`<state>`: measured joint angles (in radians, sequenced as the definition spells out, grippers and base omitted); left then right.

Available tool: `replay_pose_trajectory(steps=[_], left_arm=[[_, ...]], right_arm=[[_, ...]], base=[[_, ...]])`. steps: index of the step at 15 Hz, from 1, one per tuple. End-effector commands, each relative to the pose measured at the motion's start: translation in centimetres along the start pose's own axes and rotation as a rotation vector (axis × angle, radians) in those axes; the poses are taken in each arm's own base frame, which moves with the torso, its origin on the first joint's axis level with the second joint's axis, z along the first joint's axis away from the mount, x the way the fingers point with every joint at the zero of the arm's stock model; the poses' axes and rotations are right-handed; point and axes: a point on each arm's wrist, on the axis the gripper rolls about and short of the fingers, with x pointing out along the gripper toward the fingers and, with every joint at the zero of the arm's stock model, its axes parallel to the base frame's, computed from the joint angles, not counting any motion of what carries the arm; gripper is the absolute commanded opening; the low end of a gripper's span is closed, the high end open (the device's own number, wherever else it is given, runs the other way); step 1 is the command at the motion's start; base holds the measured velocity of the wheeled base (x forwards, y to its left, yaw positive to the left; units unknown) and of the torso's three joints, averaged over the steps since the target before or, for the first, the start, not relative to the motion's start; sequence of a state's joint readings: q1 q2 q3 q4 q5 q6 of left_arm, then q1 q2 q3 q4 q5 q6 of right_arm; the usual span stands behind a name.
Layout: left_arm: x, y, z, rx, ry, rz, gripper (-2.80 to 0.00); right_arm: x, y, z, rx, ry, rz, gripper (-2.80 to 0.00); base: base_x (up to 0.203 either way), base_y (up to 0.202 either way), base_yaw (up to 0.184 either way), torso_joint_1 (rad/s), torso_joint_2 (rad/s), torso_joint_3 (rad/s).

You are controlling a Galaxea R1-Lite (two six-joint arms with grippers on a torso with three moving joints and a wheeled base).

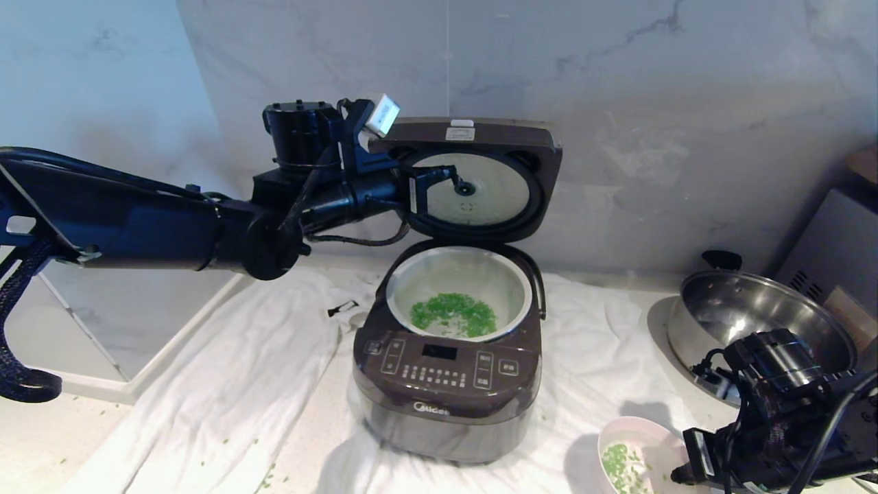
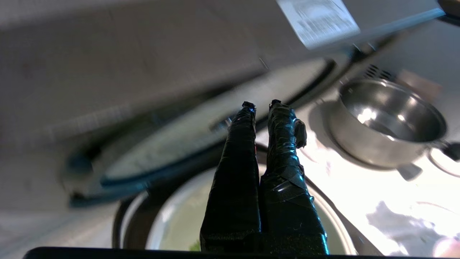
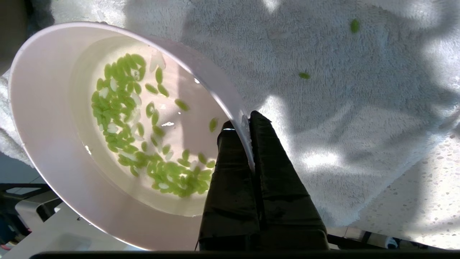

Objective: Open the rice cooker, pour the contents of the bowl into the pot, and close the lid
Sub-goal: Pour the water from the bowl into the rice cooker

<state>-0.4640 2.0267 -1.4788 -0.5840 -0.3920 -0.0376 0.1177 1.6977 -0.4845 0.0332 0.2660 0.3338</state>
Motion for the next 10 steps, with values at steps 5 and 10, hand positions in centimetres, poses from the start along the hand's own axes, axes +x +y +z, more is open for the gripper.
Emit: replay_pose_trajectory(steps=[5,10], left_arm=[[3.0,0.0,0.3,0.015,-0.067,0.066,-2.80],[4.7,-0.1,0.6,0.020,-0.106,0.122,-2.80]], right_arm=[[0.2,0.0,0.0,0.004,0.009,0.000,-2.80],[0.2,0.0,0.0,0.002,0.009,0.000,-2.80]], base=[[0.000,0.000,0.000,0.000,0.00,0.000],[0.000,0.000,0.000,0.000,0.00,0.000]])
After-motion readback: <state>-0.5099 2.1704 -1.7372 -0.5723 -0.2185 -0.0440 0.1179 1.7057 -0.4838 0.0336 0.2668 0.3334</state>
